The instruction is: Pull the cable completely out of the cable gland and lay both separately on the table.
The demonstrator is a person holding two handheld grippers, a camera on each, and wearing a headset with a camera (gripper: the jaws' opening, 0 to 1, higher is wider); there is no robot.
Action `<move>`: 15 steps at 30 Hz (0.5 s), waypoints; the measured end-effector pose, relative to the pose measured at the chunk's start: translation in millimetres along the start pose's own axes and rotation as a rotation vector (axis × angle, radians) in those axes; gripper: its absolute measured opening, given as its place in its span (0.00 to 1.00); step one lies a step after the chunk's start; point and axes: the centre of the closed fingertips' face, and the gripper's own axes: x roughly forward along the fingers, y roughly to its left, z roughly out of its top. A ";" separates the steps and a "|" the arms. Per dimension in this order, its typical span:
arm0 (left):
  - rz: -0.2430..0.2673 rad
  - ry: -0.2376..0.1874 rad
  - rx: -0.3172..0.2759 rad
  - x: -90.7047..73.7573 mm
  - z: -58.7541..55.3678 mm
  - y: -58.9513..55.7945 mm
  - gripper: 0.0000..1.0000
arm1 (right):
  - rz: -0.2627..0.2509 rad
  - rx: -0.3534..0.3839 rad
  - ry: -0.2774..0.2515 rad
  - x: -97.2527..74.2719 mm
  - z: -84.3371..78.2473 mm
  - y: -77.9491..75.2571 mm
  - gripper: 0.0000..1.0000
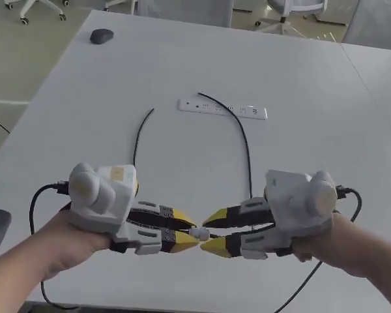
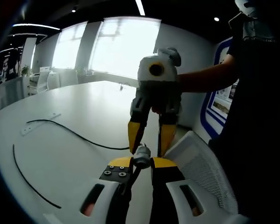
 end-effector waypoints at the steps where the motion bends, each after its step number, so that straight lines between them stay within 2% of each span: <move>1: -0.001 0.004 0.010 0.8 -0.5 -1.1 0.15 | -0.004 0.043 -0.011 -1.8 0.3 -5.3 0.21; 2: -0.001 0.006 0.012 1.0 -0.6 -1.6 0.15 | 0.000 0.086 -0.029 -3.5 1.6 -9.2 0.24; 4: -0.002 0.005 0.011 1.6 -0.4 -2.4 0.15 | 0.056 0.194 -0.072 -8.5 6.1 -11.6 0.23; 7: -0.001 0.001 0.017 1.6 1.3 -4.0 0.15 | 0.112 0.275 -0.092 -12.5 9.3 -13.9 0.19; 8: -0.001 0.001 0.020 1.7 1.9 -4.5 0.15 | 0.151 0.311 -0.088 -13.3 9.8 -9.8 0.17; 11: -0.002 0.003 0.041 2.4 3.7 -5.7 0.15 | 0.215 0.399 -0.078 -14.0 8.0 -6.9 0.17; 12: -0.002 0.003 0.046 2.4 4.3 -5.8 0.15 | 0.228 0.415 -0.066 -13.4 6.1 -4.8 0.17; 14: -0.002 0.001 0.049 2.6 6.2 -6.7 0.15 | 0.217 0.414 -0.067 -11.2 4.1 -15.3 0.16; 15: -0.001 -0.001 0.052 2.7 6.8 -6.8 0.15 | 0.226 0.422 -0.067 -11.4 4.9 -14.3 0.16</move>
